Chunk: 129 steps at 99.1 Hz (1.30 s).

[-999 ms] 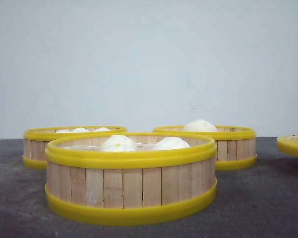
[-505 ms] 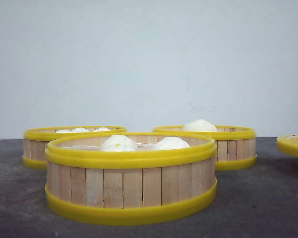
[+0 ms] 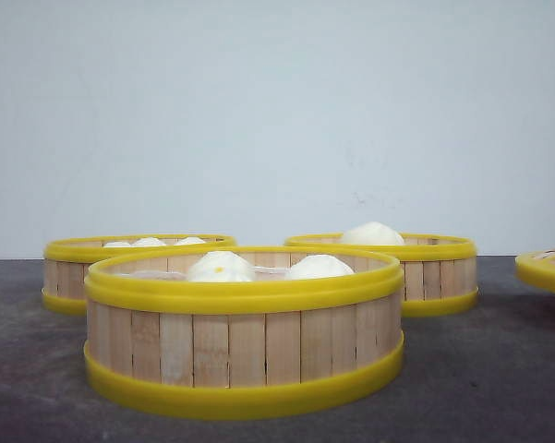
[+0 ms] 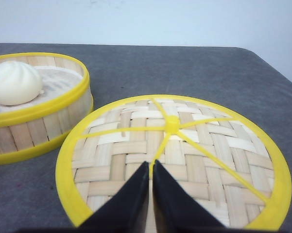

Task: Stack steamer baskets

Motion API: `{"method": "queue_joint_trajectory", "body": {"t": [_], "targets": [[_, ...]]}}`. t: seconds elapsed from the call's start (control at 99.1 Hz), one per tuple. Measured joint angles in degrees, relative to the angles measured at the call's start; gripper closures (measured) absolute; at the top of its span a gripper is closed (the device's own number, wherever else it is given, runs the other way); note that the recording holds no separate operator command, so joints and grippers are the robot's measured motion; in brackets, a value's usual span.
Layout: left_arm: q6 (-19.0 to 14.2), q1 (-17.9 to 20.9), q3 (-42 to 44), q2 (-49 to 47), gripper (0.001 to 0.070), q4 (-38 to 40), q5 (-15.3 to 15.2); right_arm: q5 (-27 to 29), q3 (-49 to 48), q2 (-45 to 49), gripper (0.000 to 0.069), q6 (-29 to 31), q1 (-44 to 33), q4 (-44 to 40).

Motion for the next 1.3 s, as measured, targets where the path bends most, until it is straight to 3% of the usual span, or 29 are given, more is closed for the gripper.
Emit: {"method": "queue_joint_trajectory", "body": {"t": [0.394,0.565,0.717,0.949,1.141,1.302], "targets": [[-0.35,0.0,-0.11,0.0,0.0682,0.39,0.0,0.0,0.0,0.0,0.0682,0.11,0.0,0.0],[-6.91,0.0,-0.11,0.0,0.0682,0.37,0.07,-0.02,0.0,0.0,0.0682,2.45,0.0,0.0],[-13.4,0.0,-0.11,0.0,0.0682,0.35,0.26,0.0,0.0,0.0,0.0682,10.38,0.0,0.0],[-19.5,0.0,-0.15,0.0,0.0682,0.52,1.6,-0.26,0.0,0.0,0.0682,19.54,0.0,0.0],[-22.1,0.0,0.04,0.0,0.0684,1.77,2.27,-1.7,0.24,0.0,0.0682,26.53,0.02,1.31],[-23.67,-0.02,6.34,1.46,0.0684,2.21,2.45,1.84,5.84,2.82,0.0682,31.02,0.0,1.25]]}}
